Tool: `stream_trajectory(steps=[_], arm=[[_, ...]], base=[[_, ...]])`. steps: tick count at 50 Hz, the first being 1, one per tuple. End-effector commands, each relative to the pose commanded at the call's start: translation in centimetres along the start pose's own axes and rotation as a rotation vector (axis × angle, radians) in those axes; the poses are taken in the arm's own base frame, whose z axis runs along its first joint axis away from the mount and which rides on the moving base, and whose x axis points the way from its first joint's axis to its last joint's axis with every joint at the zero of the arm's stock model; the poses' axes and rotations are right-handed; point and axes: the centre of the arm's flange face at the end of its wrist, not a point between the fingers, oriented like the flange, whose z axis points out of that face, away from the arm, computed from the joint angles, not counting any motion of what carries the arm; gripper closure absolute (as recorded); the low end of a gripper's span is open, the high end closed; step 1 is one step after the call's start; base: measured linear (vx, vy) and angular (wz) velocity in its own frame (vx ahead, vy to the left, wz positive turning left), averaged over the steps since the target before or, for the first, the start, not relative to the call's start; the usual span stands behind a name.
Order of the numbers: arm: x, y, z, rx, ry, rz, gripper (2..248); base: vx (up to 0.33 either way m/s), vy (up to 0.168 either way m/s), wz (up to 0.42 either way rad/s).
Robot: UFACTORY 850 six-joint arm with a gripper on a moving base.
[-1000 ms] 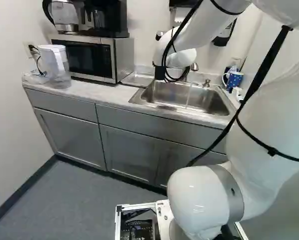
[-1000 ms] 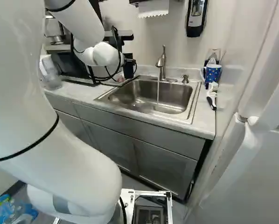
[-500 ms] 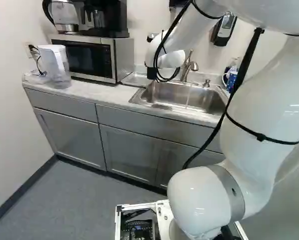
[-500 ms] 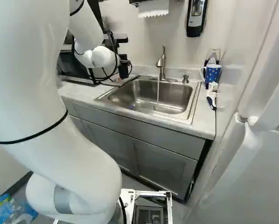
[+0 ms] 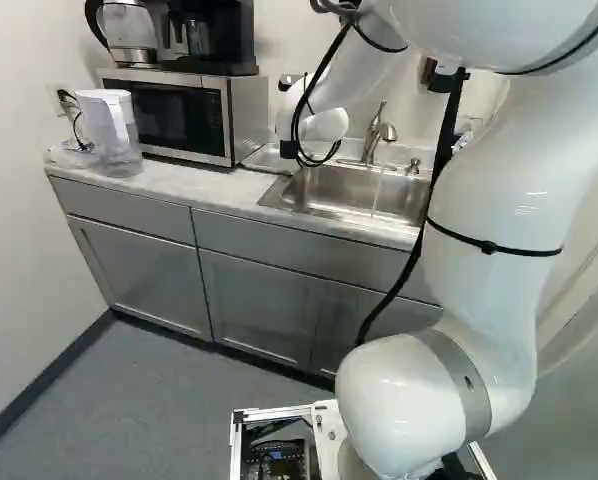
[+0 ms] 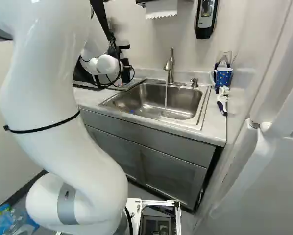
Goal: Rinse the cup and place it in the tray
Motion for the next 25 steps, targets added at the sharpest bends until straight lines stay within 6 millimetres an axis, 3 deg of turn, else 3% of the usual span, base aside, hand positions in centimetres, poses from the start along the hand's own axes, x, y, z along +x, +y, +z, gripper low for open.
stream_trajectory(steps=[9,25], arm=[[-0.7,-0.7,1.9,0.012,-0.013,-0.003,129],[-2.2,-0.7,2.5,0.011,-0.041,-0.003,129]], base=[[0.000,0.000,0.000],[0.000,0.000,0.000]])
